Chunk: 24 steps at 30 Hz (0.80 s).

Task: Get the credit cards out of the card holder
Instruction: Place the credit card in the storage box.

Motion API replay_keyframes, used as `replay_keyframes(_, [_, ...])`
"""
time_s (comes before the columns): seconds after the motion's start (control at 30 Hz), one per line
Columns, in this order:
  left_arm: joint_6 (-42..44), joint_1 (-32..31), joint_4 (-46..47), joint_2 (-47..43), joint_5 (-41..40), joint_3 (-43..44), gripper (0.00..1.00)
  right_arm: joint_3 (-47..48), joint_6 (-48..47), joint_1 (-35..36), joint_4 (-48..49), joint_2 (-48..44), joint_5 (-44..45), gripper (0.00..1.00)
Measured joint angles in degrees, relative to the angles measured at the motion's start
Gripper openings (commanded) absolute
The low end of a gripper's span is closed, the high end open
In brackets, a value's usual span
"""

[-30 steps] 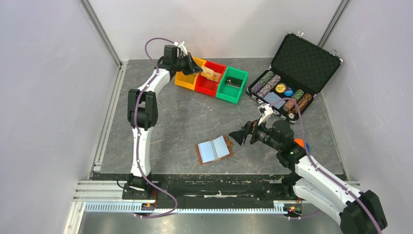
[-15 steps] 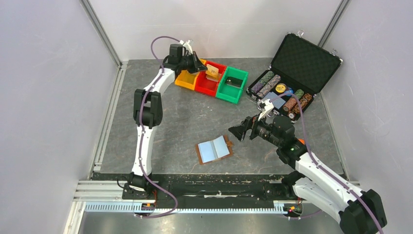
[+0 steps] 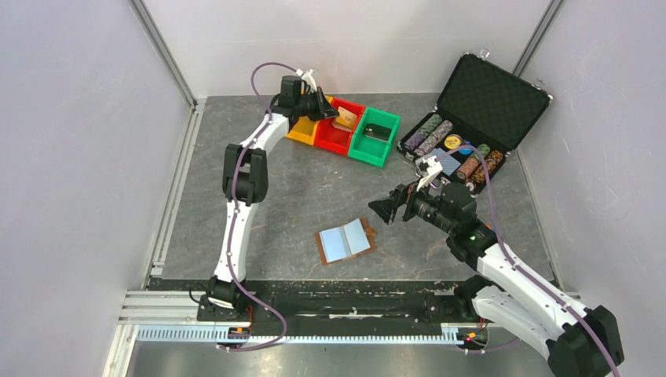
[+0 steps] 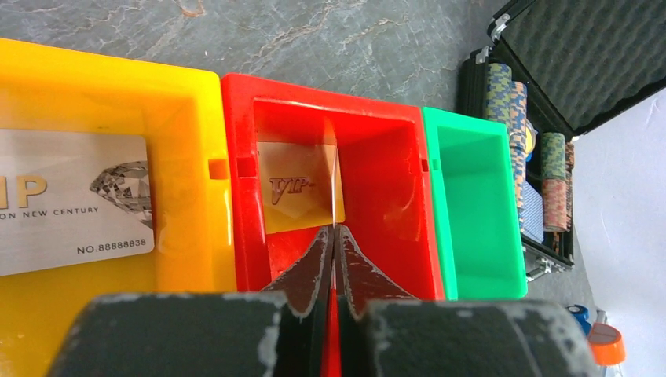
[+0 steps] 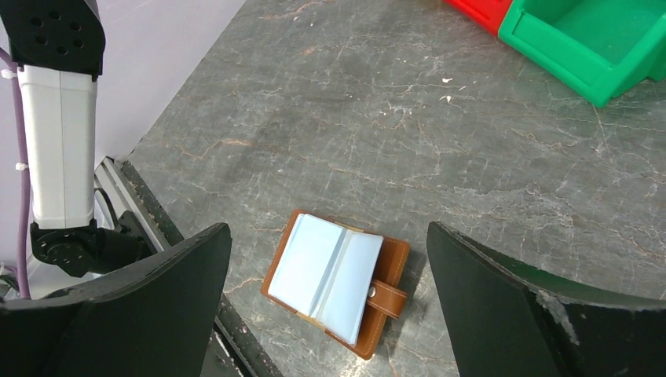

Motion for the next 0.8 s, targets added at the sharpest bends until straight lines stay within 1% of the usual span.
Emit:
replay_keyframes(0.2, [0.0,-0.2,2.3,1.1,-1.2,1.1,0.28,1.0,-0.3,0.0,-0.5,0.2,0.6,0.98])
replay_keyframes(0.33, [0.0,-0.2,4.0,1.1,-1.8,1.4,0.34,1.6,-0.4,0.0,-0.9,0.2,1.2,0.98])
replay_keyframes(0.4, [-0.1,-0.2,4.4,1.1,-1.9,1.6,0.40,1.7,-0.4,0.0,-0.9,0.2,1.4,0.98])
replay_keyframes(0.67, [-0.4,-0.2,5.2,0.2,-1.9,1.4,0.42,1.9,-0.4,0.0,-2.3,-0.1,4.1,0.98])
replay_keyframes(0.8, [-2.6,-0.2,4.9,-5.3,-1.8,-3.0,0.46,1.9,-0.5,0.0,-5.0,-0.6,7.5,0.98])
